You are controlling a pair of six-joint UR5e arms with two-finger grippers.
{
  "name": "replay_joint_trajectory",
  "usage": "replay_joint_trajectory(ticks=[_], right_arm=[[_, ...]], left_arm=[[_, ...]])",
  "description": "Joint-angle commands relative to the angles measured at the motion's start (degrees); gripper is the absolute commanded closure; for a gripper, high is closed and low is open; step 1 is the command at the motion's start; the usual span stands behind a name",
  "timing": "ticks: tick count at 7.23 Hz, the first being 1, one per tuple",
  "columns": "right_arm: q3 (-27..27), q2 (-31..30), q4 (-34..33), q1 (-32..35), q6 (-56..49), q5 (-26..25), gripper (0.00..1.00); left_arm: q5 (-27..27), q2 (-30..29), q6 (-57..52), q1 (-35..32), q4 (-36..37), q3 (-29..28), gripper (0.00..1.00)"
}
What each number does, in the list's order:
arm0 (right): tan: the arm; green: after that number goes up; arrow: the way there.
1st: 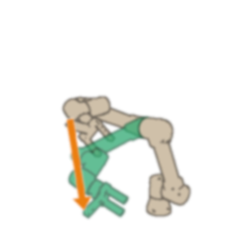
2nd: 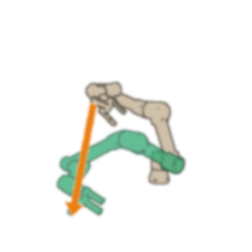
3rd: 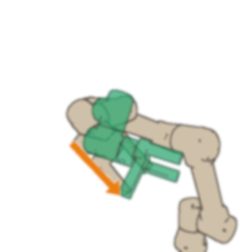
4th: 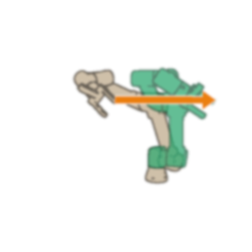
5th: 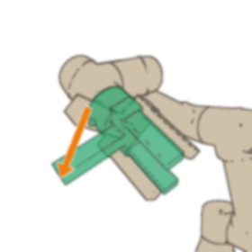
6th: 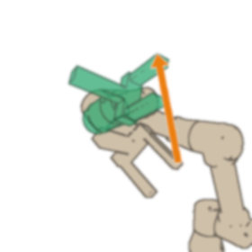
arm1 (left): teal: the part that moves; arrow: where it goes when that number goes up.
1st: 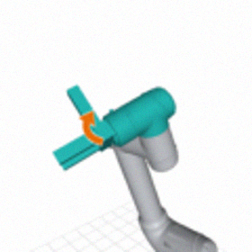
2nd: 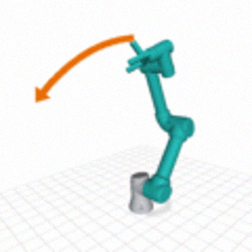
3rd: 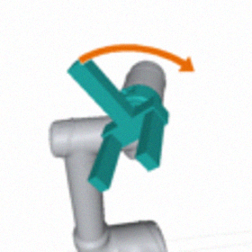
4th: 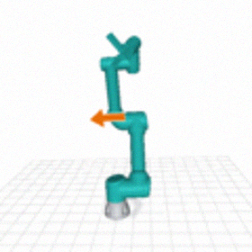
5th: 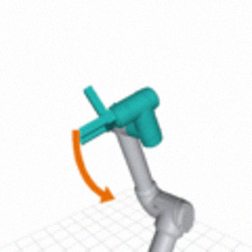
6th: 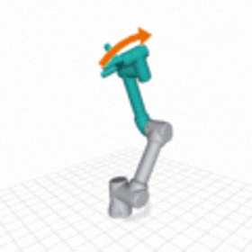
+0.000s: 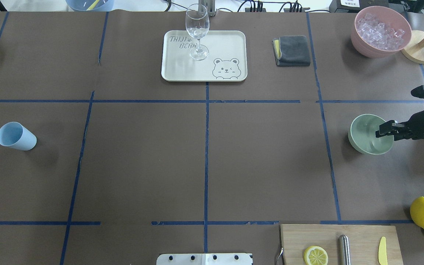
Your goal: Pour ice into bowl
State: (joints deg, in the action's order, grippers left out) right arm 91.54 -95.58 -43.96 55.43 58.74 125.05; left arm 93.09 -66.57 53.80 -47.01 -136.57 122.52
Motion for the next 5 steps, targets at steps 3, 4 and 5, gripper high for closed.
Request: replay_joint_trajectory(ticks=[3, 4, 5], right_arm=[[1.96, -0.22, 0.01, -0.06, -0.39, 0.98, 1.0], [3.89, 0.56, -0.86, -0.14, 0.14, 2.11, 1.0], [6.78, 1.79, -2.17, -0.32, 3.02, 5.43, 1.0]], left_arm=[[-0.97, -0.05, -0.01, -0.01, -0.01, 0.0, 0.0], [-2.46, 0.3, -0.01, 0.43, -0.36, -0.09, 0.0], [-4.47, 3.0, -0.01, 2.0, -4.19, -0.44, 0.0]])
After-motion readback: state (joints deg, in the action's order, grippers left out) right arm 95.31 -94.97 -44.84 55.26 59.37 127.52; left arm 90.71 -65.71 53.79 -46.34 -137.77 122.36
